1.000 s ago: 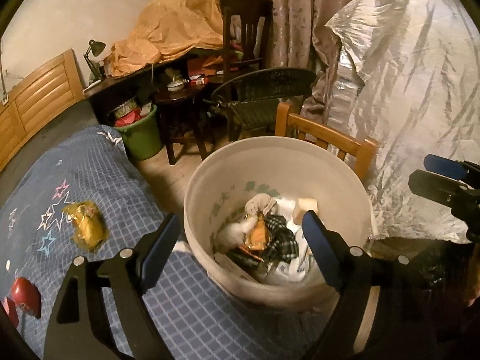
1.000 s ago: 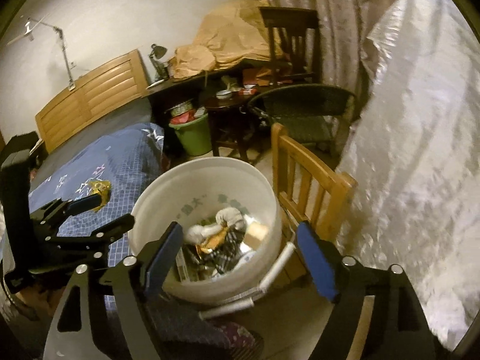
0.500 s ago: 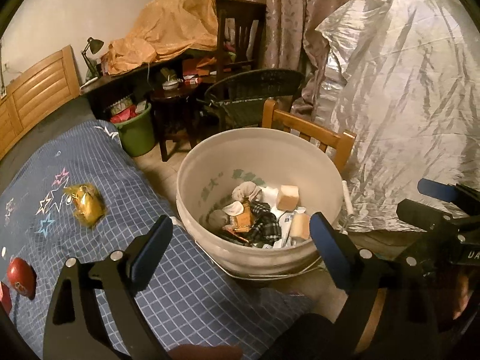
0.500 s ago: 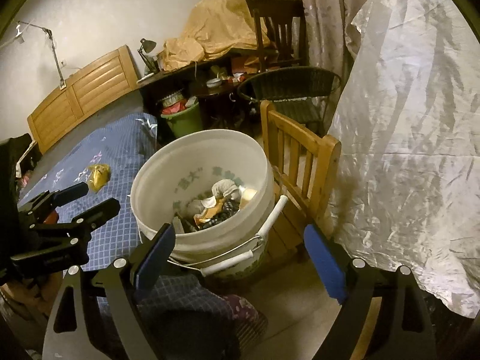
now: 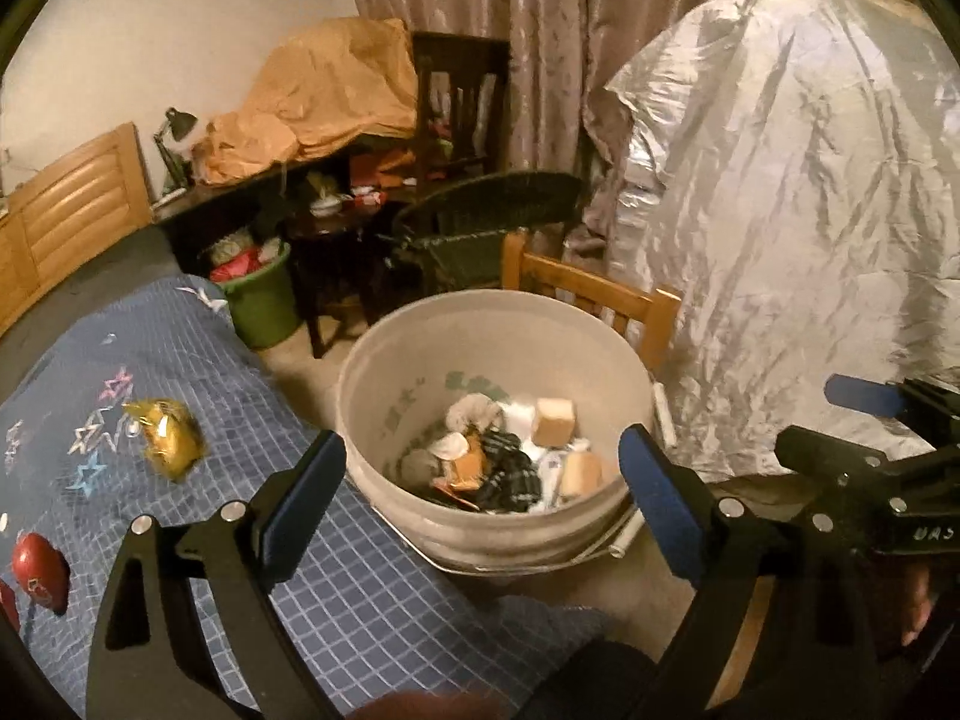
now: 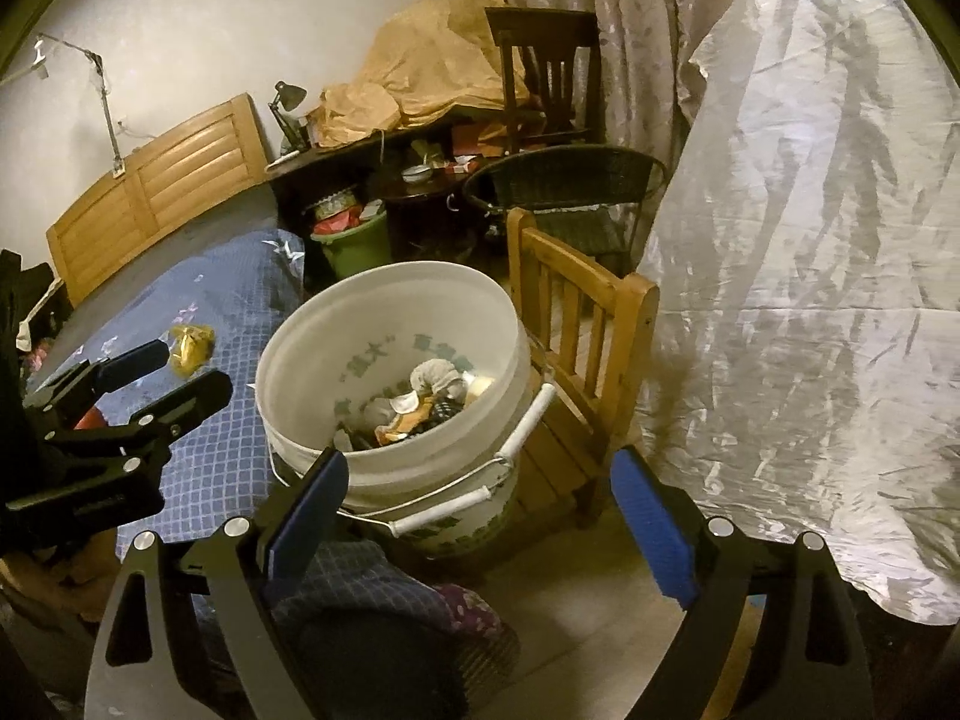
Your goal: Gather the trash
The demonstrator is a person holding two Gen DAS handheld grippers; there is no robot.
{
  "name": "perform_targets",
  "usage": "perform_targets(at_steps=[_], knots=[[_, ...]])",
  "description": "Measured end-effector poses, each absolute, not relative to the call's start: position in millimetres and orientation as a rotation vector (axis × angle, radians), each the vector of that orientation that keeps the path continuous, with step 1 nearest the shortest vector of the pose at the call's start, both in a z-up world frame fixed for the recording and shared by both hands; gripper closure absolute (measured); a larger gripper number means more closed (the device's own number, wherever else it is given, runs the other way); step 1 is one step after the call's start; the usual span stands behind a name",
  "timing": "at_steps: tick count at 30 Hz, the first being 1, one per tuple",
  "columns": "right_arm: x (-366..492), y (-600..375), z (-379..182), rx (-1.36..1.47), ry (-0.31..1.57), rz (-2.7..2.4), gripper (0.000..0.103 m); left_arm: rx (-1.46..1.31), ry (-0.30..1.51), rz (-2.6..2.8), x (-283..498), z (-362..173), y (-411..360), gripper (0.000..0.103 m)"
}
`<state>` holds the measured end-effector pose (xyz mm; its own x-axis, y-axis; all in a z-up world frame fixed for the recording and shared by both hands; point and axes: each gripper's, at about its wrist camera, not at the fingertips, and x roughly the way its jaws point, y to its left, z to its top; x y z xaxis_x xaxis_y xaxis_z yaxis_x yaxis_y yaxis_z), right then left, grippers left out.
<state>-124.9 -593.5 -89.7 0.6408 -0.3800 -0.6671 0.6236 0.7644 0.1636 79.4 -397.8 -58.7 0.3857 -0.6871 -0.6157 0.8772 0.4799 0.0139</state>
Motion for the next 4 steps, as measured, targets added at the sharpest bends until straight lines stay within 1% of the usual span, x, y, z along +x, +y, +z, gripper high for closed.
perform_targets(at_steps=[4], knots=[[-128.6,-595.0,-90.6,0.399,0.658,-0.601,0.014,0.390,0.610,-1.044,76.8,-62.0,-399.9,0.014]])
